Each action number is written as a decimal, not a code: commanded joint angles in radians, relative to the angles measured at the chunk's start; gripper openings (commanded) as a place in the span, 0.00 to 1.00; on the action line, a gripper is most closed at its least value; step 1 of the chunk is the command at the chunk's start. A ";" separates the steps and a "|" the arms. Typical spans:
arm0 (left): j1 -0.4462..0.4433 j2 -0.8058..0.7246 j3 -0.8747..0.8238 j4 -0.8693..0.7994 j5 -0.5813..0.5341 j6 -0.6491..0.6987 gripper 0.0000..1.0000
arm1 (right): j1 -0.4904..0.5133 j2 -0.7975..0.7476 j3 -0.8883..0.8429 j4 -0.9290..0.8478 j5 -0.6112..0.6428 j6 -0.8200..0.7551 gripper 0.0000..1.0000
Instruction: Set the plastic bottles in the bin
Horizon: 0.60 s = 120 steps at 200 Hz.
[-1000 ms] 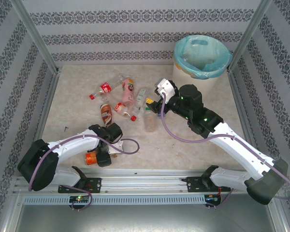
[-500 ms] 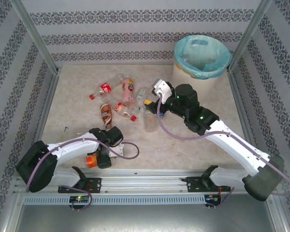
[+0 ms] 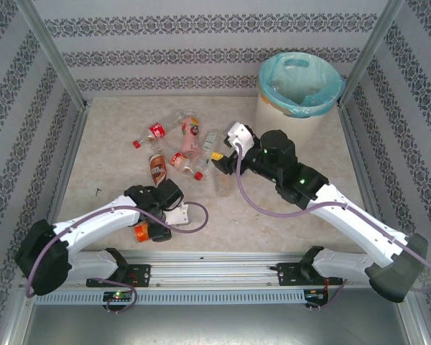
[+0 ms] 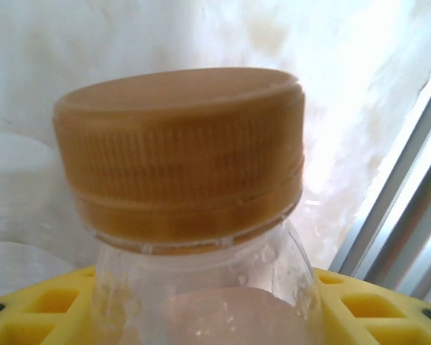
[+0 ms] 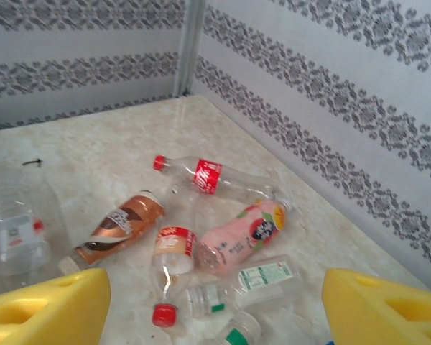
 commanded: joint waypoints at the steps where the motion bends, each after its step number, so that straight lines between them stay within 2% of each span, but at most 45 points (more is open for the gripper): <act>1: -0.012 -0.058 0.086 -0.081 0.099 0.016 0.45 | 0.035 -0.071 -0.059 0.051 0.049 0.020 0.77; 35: -0.013 -0.144 0.156 -0.011 0.167 0.018 0.43 | 0.042 -0.152 -0.106 0.086 0.032 0.012 0.77; 70: -0.012 -0.216 0.175 0.227 0.259 -0.069 0.42 | 0.043 -0.254 -0.153 0.179 -0.038 -0.010 0.77; 90: -0.013 -0.235 0.175 0.378 0.295 -0.134 0.30 | 0.043 -0.295 -0.181 0.247 -0.104 -0.005 0.77; 105: -0.013 -0.237 0.174 0.464 0.314 -0.162 0.28 | 0.044 -0.307 -0.188 0.272 -0.151 0.001 0.77; 120: -0.013 -0.236 0.177 0.518 0.316 -0.167 0.19 | 0.045 -0.311 -0.184 0.276 -0.196 0.005 0.76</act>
